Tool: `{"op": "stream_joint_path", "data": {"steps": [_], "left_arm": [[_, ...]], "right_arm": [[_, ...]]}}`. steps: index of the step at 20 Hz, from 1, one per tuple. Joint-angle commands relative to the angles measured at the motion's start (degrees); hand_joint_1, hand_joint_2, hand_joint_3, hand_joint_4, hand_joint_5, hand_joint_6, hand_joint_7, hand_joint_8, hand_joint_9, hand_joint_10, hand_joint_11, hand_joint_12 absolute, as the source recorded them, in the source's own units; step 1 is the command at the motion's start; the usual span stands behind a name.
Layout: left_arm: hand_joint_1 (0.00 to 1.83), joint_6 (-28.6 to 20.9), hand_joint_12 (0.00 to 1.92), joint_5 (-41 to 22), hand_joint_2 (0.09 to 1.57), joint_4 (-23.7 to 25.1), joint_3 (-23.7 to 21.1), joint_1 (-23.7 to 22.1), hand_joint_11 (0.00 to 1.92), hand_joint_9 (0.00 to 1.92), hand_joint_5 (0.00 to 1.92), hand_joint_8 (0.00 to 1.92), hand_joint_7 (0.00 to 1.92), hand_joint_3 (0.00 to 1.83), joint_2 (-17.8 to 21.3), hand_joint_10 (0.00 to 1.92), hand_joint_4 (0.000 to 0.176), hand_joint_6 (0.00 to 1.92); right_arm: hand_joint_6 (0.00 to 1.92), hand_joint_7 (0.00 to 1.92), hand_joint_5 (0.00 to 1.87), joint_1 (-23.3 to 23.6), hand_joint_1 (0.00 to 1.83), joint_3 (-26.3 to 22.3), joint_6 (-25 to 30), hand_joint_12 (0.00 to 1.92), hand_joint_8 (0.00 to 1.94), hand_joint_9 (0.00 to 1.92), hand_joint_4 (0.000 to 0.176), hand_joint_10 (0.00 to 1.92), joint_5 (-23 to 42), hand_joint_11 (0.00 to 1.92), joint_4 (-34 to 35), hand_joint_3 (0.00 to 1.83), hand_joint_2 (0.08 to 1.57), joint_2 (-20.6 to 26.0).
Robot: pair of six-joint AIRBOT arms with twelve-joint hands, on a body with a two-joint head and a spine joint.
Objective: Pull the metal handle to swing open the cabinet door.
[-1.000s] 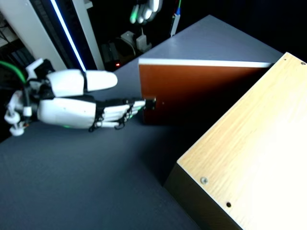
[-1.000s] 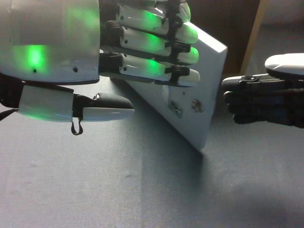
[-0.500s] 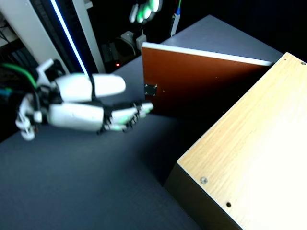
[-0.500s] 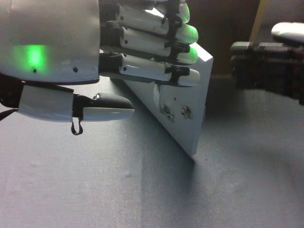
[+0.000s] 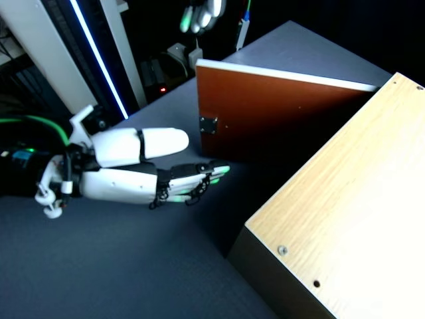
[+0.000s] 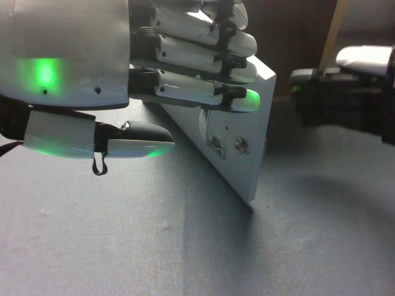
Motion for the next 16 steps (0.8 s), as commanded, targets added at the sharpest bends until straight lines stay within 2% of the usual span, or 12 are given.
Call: {"op": "stream_joint_path", "data": {"steps": [1, 5, 14, 16], "left_arm": [[0.0, 0.5, 0.94, -1.5, 1.57, -5.5, 0.1, -0.5, 0.0, 0.41, 0.43, 0.0, 0.46, 0.13, 0.4, 0.0, 0.0, 0.0], [0.0, 0.5, 0.9, -1.5, 1.57, -5.5, 0.1, -0.5, 0.0, 0.4, 0.42, 0.0, 0.45, 0.14, 0.4, 0.0, 0.0, 0.0], [0.0, 0.5, 0.89, -1.5, 1.57, -5.5, 0.1, -0.5, 0.0, 0.39, 0.42, 0.0, 0.44, 0.14, 0.4, 0.0, 0.0, 0.0], [0.0, 0.5, 0.88, -1.5, 1.57, -5.5, 0.1, -0.5, 0.0, 0.39, 0.42, 0.0, 0.45, 0.15, 0.4, 0.0, 0.0, 0.0]], "right_arm": [[0.0, 0.32, 0.34, 0.6, 0.0, -0.2, 0.4, 0.65, 0.0, 0.27, 0.0, 0.0, 5.8, 0.0, 1.9, 0.08, 1.57, 0.2], [0.0, 0.33, 0.35, 0.7, 0.0, -0.4, 0.5, 0.66, 0.0, 0.28, 0.0, 0.01, 5.2, 0.0, -2.8, 0.08, 1.57, 0.1], [0.01, 0.34, 0.35, 1.3, 0.0, -0.4, 0.5, 0.68, 0.01, 0.28, 0.0, 0.01, 5.1, 0.0, -3.5, 0.09, 1.57, -1.7], [0.01, 0.34, 0.35, 1.4, 0.0, -1.2, 2.3, 0.68, 0.01, 0.28, 0.0, 0.01, 4.7, 0.0, -6.1, 0.1, 1.57, -1.3]]}}
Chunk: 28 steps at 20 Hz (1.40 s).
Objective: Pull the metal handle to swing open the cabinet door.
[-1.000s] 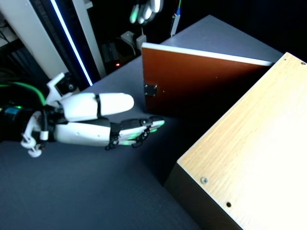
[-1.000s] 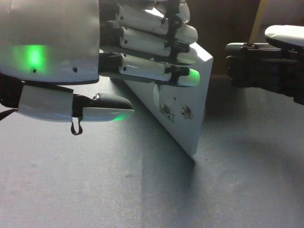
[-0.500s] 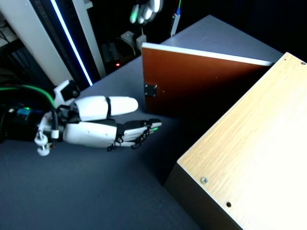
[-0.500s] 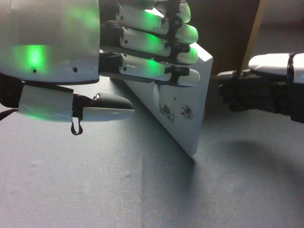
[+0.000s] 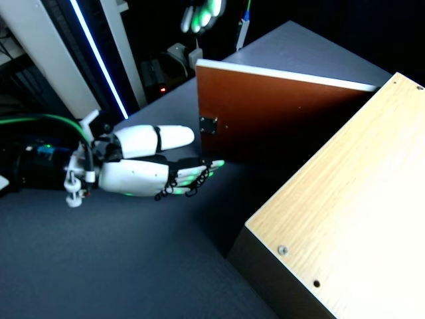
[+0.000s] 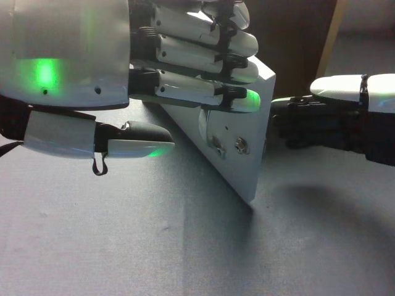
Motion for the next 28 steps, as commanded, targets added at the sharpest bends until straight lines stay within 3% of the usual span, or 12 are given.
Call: {"op": "stream_joint_path", "data": {"steps": [1, 9, 28], "left_arm": [[0.0, 0.5, 0.88, -1.5, 1.57, -5.5, 0.1, -0.5, 0.0, 0.39, 0.42, 0.0, 0.45, 0.15, 0.4, 0.0, 0.0, 0.0], [0.0, 0.5, 0.89, -1.5, 1.57, -5.5, 0.1, -0.5, 0.0, 0.4, 0.43, 0.0, 0.46, 0.15, 0.4, 0.0, 0.0, 0.0], [0.0, 0.5, 0.91, -1.5, 1.57, -5.5, 0.1, -0.5, 0.0, 0.39, 0.43, 0.0, 0.45, 0.18, 0.4, 0.0, 0.0, 0.0]], "right_arm": [[0.01, 0.34, 0.35, 0.7, 0.0, -0.7, 1.2, 0.68, 0.01, 0.28, 0.0, 0.01, 5.7, 0.0, 0.4, 0.1, 1.57, 0.3], [0.0, 0.33, 0.35, 2.1, 0.0, -1.8, 7.2, 0.68, 0.0, 0.28, 0.0, 0.01, 11.9, 0.0, 0.5, 0.11, 1.57, 0.6], [0.0, 0.33, 0.35, 1.9, 0.0, -2.8, 7.7, 0.69, 0.0, 0.28, 0.0, 0.0, 16.4, 0.0, -1.2, 0.11, 1.57, -3.1]]}}
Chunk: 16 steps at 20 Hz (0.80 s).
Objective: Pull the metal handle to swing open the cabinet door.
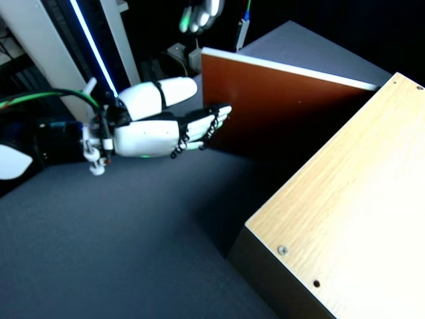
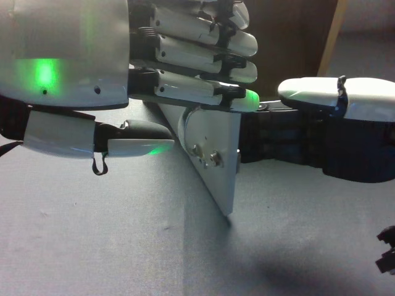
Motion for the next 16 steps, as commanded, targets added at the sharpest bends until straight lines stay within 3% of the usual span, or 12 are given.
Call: {"op": "stream_joint_path", "data": {"steps": [1, 16], "left_arm": [[0.0, 0.5, 0.91, -1.5, 1.57, -5.5, 0.1, -0.5, 0.0, 0.39, 0.43, 0.0, 0.45, 0.18, 0.4, 0.0, 0.0, 0.0], [0.0, 0.5, 0.86, -1.5, 1.57, -5.5, 0.1, -0.5, 0.0, 0.39, 0.43, 0.0, 0.44, 0.17, 0.4, 0.0, 0.0, 0.0]], "right_arm": [[0.0, 0.33, 0.35, 0.4, 0.0, -0.2, 0.7, 0.69, 0.0, 0.28, 0.0, 0.0, 7.0, 0.0, 1.9, 0.11, 1.57, -0.2], [0.0, 0.32, 0.34, 0.0, 0.0, -0.3, 0.2, 0.68, 0.0, 0.27, 0.0, 0.0, 7.0, 0.0, 1.9, 0.11, 1.57, -4.7]]}}
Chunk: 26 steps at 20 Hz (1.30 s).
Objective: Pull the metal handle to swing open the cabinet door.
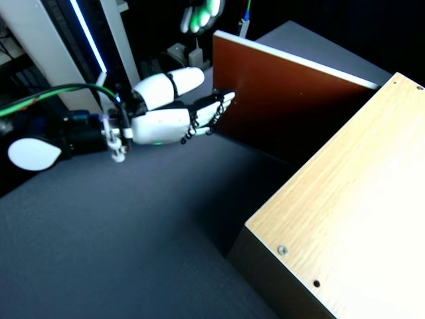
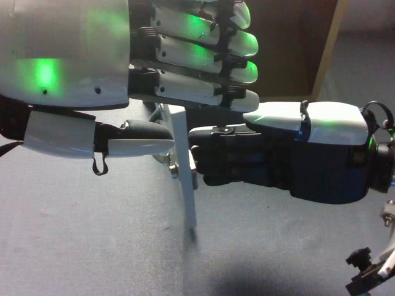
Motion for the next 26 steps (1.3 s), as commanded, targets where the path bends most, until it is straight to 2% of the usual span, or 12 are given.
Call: {"op": "stream_joint_path", "data": {"steps": [1, 8, 17, 26], "left_arm": [[0.0, 0.5, 0.86, -1.5, 1.57, -5.5, 0.1, -0.5, 0.0, 0.39, 0.43, 0.0, 0.44, 0.17, 0.4, 0.0, 0.0, 0.0], [0.0, 0.5, 0.84, -1.5, 1.57, -5.5, 0.1, -0.5, 0.0, 0.38, 0.42, 0.0, 0.44, 0.17, 0.4, 0.0, 0.0, 0.0], [0.0, 0.5, 0.91, -1.5, 1.57, -5.5, 0.1, -0.5, 0.0, 0.39, 0.42, 0.0, 0.44, 0.17, 0.4, 0.0, 0.0, 0.0], [0.0, 0.5, 0.92, -1.5, 1.57, -5.5, 0.1, -0.5, 0.0, 0.39, 0.43, 0.0, 0.44, 0.17, 0.4, 0.0, 0.0, 0.0]], "right_arm": [[0.0, 0.32, 0.34, 0.2, 0.0, -0.4, 0.4, 0.68, 0.0, 0.27, 0.0, 0.0, 6.7, 0.0, 1.9, 0.11, 1.57, -0.2], [0.0, 0.33, 0.35, 0.9, 0.0, -0.5, 0.2, 0.7, 0.0, 0.28, 0.0, 0.0, 6.7, 0.0, 2.5, 0.1, 1.57, -2.0], [0.0, 0.32, 0.33, 1.6, 0.0, -0.5, -4.8, 0.67, 0.0, 0.27, 0.0, 0.0, 6.5, 0.0, 4.7, 0.11, 1.57, -5.2], [0.0, 0.32, 0.34, 3.2, 0.0, -0.2, -6.7, 0.64, 0.0, 0.27, 0.0, 0.0, 4.4, 0.0, 4.8, 0.1, 1.57, -8.2]]}}
